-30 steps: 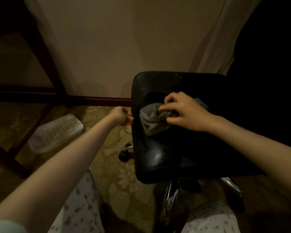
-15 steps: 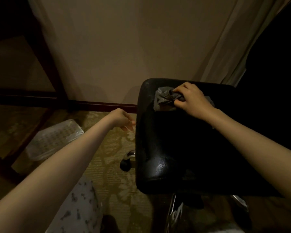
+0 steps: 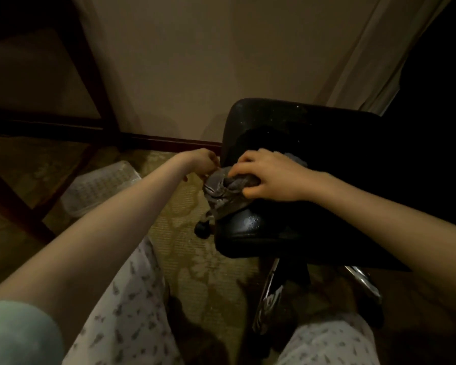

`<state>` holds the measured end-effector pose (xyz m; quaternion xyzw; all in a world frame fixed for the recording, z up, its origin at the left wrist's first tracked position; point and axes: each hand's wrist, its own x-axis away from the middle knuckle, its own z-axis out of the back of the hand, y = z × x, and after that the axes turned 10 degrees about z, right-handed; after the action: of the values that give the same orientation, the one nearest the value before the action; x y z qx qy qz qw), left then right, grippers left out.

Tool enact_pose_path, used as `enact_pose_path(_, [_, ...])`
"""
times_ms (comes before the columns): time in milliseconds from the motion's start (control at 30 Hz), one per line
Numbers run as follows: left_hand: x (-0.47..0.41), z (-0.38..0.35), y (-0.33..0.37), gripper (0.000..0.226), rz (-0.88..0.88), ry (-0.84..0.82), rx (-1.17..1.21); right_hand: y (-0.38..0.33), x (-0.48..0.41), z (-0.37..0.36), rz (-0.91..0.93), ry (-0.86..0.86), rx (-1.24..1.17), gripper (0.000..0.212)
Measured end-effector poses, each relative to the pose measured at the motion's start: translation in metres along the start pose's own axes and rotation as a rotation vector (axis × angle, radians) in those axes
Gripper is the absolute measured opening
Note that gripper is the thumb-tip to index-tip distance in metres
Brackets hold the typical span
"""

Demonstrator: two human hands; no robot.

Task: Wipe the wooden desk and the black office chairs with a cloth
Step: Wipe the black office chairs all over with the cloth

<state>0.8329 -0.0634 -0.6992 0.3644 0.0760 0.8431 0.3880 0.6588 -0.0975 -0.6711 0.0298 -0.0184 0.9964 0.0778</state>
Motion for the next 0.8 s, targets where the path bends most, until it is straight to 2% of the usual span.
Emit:
enact_pose_path(100, [0.000,-0.003,0.003,0.030,-0.026,0.000,0.052,-0.011,0.020,0.004,0.141,0.057,0.006,0.042])
enact_pose_path(167, [-0.004,-0.004,0.001,0.027,-0.014,-0.020,0.100,-0.016,0.026,-0.005,0.225,-0.011,0.090,0.043])
enact_pose_path(200, [-0.005,-0.005,0.000,0.022,-0.002,-0.019,0.106,-0.014,0.023,-0.012,0.212,-0.023,0.142,0.046])
enact_pose_path(267, [-0.010,-0.007,-0.004,0.015,0.008,0.028,0.150,0.004,0.001,-0.015,0.059,0.017,0.211,0.050])
enact_pose_path(400, [-0.015,-0.007,-0.016,0.022,0.077,0.008,0.320,0.068,-0.048,-0.007,-0.323,0.062,0.306,0.049])
enact_pose_path(467, [-0.017,-0.003,-0.021,0.022,0.107,0.010,0.315,0.083,-0.045,0.007,-0.399,0.121,0.290,0.048])
enact_pose_path(533, [-0.017,0.002,-0.023,0.021,0.123,0.004,0.328,0.076,-0.028,0.013,-0.317,0.219,0.214,0.047])
enact_pose_path(600, [-0.018,0.003,-0.023,0.024,0.133,0.020,0.332,0.053,-0.009,0.004,-0.086,0.264,0.140,0.046])
enact_pose_path(633, [-0.019,0.002,-0.022,0.025,0.138,0.051,0.324,0.041,-0.005,-0.007,0.009,0.234,0.117,0.047])
enact_pose_path(667, [-0.018,0.001,-0.020,0.027,0.139,0.083,0.318,0.036,-0.006,-0.014,0.028,0.173,0.123,0.047])
enact_pose_path(700, [-0.017,-0.001,-0.017,0.029,0.131,0.097,0.313,0.043,-0.014,-0.017,-0.025,0.143,0.148,0.048])
enact_pose_path(800, [-0.009,-0.004,-0.010,0.035,0.083,0.066,0.285,0.089,-0.038,-0.010,-0.345,0.147,0.177,0.046])
